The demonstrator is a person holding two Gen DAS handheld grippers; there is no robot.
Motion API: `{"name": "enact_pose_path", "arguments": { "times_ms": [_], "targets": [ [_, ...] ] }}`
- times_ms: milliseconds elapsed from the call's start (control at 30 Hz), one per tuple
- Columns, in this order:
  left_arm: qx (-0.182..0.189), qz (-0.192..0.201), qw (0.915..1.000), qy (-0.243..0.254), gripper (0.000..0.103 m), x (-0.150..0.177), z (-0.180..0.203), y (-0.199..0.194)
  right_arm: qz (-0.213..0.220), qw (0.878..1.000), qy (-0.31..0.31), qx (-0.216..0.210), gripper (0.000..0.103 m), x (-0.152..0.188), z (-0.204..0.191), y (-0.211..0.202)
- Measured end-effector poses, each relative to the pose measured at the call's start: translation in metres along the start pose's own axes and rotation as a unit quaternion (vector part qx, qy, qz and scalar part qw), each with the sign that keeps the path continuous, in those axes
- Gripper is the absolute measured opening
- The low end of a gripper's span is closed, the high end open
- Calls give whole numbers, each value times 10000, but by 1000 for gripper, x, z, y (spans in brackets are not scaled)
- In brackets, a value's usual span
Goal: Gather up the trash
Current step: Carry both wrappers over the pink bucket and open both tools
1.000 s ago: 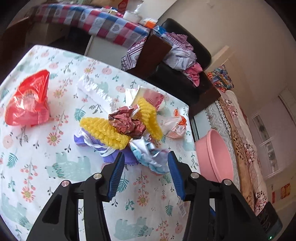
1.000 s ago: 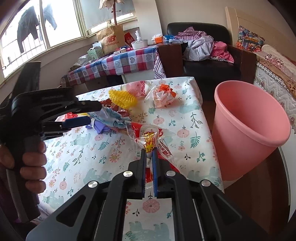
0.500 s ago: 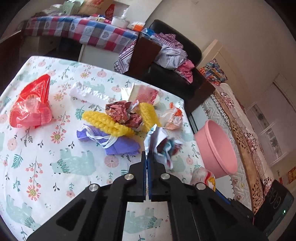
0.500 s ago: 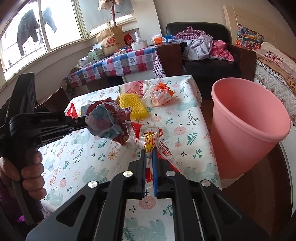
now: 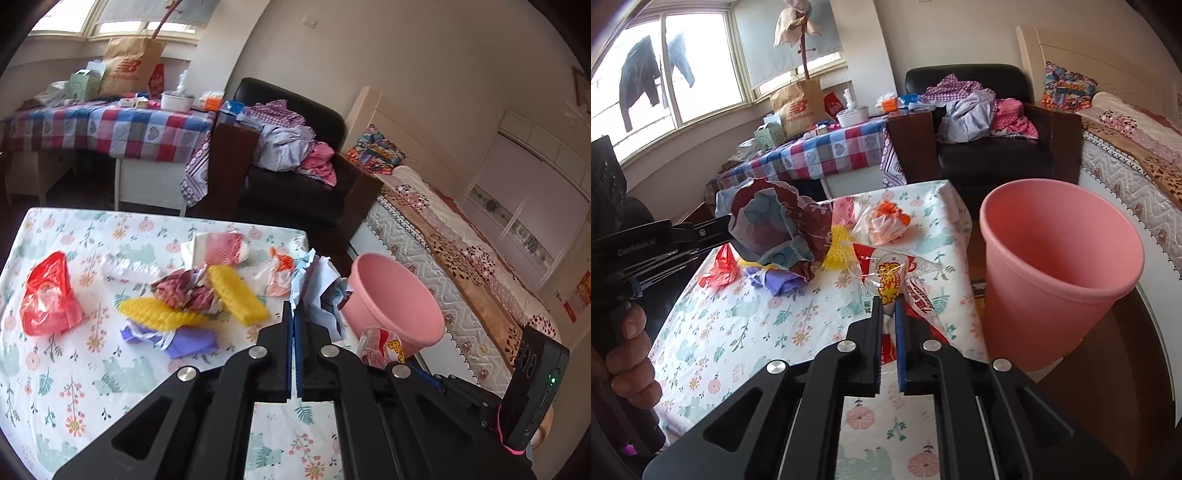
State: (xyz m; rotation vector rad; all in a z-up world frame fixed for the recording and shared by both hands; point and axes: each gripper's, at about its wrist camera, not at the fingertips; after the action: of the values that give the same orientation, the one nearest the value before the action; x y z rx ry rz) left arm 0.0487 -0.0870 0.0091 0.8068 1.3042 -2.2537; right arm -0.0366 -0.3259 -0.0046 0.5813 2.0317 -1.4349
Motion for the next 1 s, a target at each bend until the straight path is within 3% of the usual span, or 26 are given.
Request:
{"name": "enact_pose_path", "arguments": {
  "times_ms": [633,1000],
  "targets": [
    [689,-253,9947,724,0,-36,88,63,625,9891,929,953,6,-27,99,-22],
    [810,-627,9903,934,0,-50,132,129,641,9832,1348,1054,7,-33,138,-10]
  ]
}}
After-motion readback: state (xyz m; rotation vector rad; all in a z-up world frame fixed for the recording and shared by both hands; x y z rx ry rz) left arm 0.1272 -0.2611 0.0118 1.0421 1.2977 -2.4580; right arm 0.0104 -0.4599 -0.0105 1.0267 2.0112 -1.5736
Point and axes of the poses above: each gripper's, at about its wrist camera, not at the fingertips, and y roughly the way its jaws point, z to its right, x to its underside, and after that the axes turned 8 degrees about -z, right-handed
